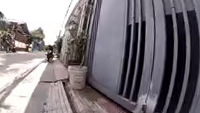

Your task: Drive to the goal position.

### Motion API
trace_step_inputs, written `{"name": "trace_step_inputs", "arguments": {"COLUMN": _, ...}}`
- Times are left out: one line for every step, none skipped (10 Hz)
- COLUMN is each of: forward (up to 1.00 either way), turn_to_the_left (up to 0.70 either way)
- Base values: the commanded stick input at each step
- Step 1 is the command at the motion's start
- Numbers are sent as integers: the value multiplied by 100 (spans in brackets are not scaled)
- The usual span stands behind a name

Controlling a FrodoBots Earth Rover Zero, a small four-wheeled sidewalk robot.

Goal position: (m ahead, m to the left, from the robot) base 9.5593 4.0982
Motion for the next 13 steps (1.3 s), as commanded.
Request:
{"name": "trace_step_inputs", "arguments": {"forward": 0, "turn_to_the_left": 0}}
{"name": "trace_step_inputs", "arguments": {"forward": 0, "turn_to_the_left": 0}}
{"name": "trace_step_inputs", "arguments": {"forward": 0, "turn_to_the_left": 0}}
{"name": "trace_step_inputs", "arguments": {"forward": 0, "turn_to_the_left": 0}}
{"name": "trace_step_inputs", "arguments": {"forward": -51, "turn_to_the_left": 0}}
{"name": "trace_step_inputs", "arguments": {"forward": -70, "turn_to_the_left": 0}}
{"name": "trace_step_inputs", "arguments": {"forward": -70, "turn_to_the_left": 0}}
{"name": "trace_step_inputs", "arguments": {"forward": -70, "turn_to_the_left": 0}}
{"name": "trace_step_inputs", "arguments": {"forward": -70, "turn_to_the_left": 0}}
{"name": "trace_step_inputs", "arguments": {"forward": -70, "turn_to_the_left": 0}}
{"name": "trace_step_inputs", "arguments": {"forward": -70, "turn_to_the_left": 0}}
{"name": "trace_step_inputs", "arguments": {"forward": -70, "turn_to_the_left": 0}}
{"name": "trace_step_inputs", "arguments": {"forward": -70, "turn_to_the_left": 0}}
